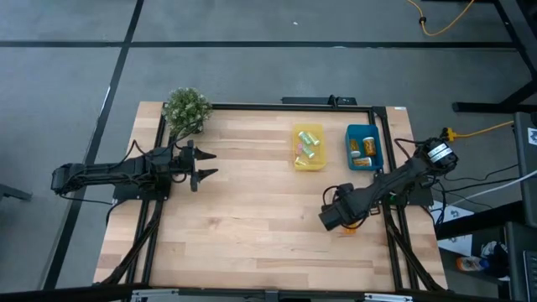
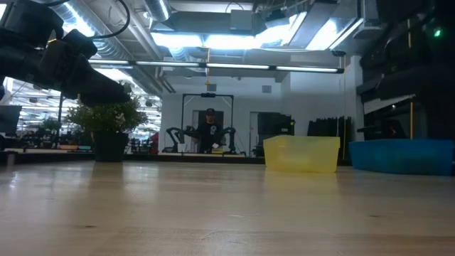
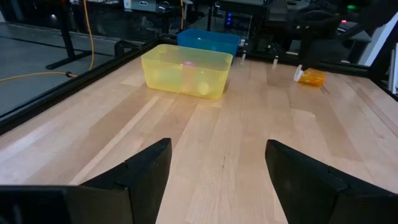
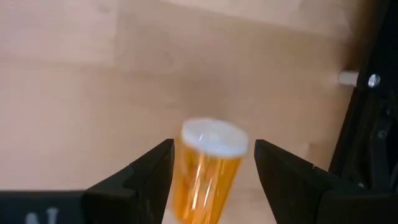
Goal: Pick and place medicine bottles into bin by pill shape (circle, oval)
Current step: Put the large orange pill bottle into the blue bin
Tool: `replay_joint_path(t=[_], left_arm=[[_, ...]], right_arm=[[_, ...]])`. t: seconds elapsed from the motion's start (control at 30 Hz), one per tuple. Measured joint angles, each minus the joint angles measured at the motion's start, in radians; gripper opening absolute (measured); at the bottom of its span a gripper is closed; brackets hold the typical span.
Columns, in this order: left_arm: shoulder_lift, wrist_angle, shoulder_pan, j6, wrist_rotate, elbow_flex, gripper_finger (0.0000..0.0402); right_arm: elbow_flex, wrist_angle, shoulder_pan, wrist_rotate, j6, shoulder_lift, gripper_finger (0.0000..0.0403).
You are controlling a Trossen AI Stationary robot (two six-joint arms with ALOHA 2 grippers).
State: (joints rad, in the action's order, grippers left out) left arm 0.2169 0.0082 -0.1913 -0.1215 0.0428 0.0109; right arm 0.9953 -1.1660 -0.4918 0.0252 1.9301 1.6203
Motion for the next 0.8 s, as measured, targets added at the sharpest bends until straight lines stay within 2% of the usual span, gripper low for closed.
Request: replay_joint_path(t=[0.2, 0.3, 0.4, 0.6, 0.8], left_arm=[[0.000, 0.000, 0.000, 0.000, 0.000, 0.000, 0.0254], [0.000, 0.000, 0.000, 0.000, 0.000, 0.000, 0.0254], [0.000, 0.000, 0.000, 0.000, 0.000, 0.000, 0.0254], [0.000, 0.000, 0.000, 0.000, 0.000, 0.000, 0.0254], [0.000, 0.000, 0.000, 0.000, 0.000, 0.000, 0.0254]], right_arm=[[0.094, -0.037, -0.050, 0.026, 0.007, -0.001, 0.0224], [0.111, -0.024, -0.072, 0.094, 0.058, -0.001, 0.0224], [0.111, -0.021, -0.100, 0.107, 0.128, -0.001, 0.0224], [0.060, 0.009, -0.127, 0.104, 0.236, -0.001, 0.0224], [-0.003, 0.098, -0.122, 0.100, 0.198, -0.001, 0.0224]])
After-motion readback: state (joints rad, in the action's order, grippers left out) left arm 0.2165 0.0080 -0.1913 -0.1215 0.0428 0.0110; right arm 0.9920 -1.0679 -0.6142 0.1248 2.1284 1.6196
